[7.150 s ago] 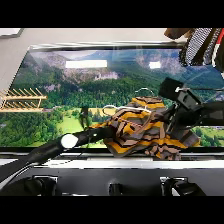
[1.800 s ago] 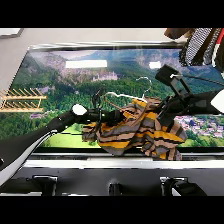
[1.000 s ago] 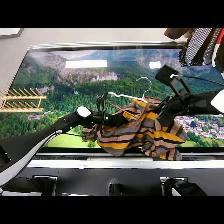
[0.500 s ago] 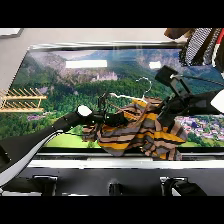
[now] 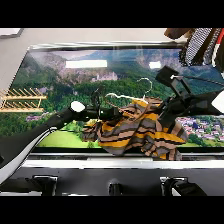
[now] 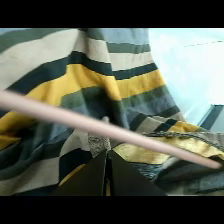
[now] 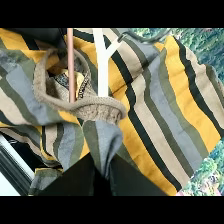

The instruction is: Fold the clothes and pants, and hang the long-sleeved shirts on hangers.

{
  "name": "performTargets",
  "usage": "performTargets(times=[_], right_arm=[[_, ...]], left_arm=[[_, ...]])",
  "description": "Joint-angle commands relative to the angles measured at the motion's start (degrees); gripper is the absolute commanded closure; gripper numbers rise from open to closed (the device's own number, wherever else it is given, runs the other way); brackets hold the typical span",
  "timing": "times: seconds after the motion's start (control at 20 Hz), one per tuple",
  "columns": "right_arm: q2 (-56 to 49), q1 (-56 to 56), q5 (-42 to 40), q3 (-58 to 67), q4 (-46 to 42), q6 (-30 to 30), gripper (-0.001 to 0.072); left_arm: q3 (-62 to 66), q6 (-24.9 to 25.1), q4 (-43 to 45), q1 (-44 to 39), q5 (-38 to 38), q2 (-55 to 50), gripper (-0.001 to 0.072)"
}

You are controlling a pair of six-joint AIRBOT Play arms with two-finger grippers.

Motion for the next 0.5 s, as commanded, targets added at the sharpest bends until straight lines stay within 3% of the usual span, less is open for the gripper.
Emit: performTargets(times=[0.0, 0.15, 0.45], right_arm=[[0.9, 0.0, 0.5, 0.0, 0.0, 0.4, 0.0680], [2.0, 0.0, 3.3, 0.0, -0.1, 1.9, 0.0680], [4.8, 0.0, 7.9, 0.0, -2.0, 5.1, 0.0680]], left_arm=[[0.0, -9.1, 10.1, 0.7, -0.5, 1.6, 0.0685], [0.0, -12.6, 13.0, 0.7, -0.3, 2.0, 0.0685], [0.2, -13.2, 12.9, 0.8, 2.7, 2.1, 0.0685]])
